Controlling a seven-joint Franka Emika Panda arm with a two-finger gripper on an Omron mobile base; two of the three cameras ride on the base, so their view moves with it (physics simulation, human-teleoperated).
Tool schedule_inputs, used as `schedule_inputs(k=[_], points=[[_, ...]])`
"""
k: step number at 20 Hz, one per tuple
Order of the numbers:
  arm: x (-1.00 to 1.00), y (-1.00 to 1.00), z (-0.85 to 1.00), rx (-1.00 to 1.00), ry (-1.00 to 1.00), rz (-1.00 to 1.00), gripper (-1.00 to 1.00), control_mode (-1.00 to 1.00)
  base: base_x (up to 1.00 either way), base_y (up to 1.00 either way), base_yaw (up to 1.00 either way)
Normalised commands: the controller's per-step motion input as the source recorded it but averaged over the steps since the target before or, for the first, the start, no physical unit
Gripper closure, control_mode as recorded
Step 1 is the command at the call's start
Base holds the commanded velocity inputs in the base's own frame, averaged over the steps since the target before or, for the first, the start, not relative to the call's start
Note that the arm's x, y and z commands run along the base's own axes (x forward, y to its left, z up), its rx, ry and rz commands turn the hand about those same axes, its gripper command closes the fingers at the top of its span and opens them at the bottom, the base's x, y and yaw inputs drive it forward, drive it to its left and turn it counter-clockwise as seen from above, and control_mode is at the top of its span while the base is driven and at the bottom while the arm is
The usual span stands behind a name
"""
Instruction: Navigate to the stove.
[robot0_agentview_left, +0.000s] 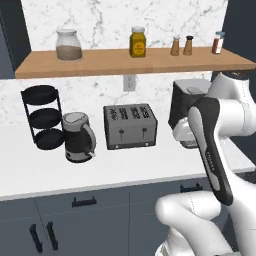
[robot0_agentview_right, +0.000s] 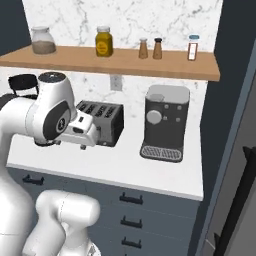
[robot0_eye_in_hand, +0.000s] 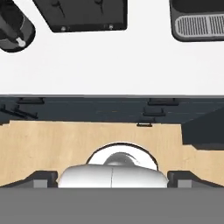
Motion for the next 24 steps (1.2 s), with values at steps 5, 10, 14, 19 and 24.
schedule_inputs(k=[5,10,14,19,24], points=[[0.00,0.00,0.00,0.00,0.00,0.00,-1.00,1.00,-0.78,0.98,0.72],[0.00,0.00,0.00,0.00,0.00,0.00,-1.00,1.00,-0.49,0.80,0.87],[0.00,0.00,0.00,0.00,0.00,0.00,-1.00,1.00,-0.33,0.59,0.92],[0.00,0.00,0.00,0.00,0.00,0.00,-1.00,1.00,0.01,0.66,0.73],[0.00,0.00,0.00,0.00,0.00,0.00,-1.00,1.00,0.90,0.80,0.19]])
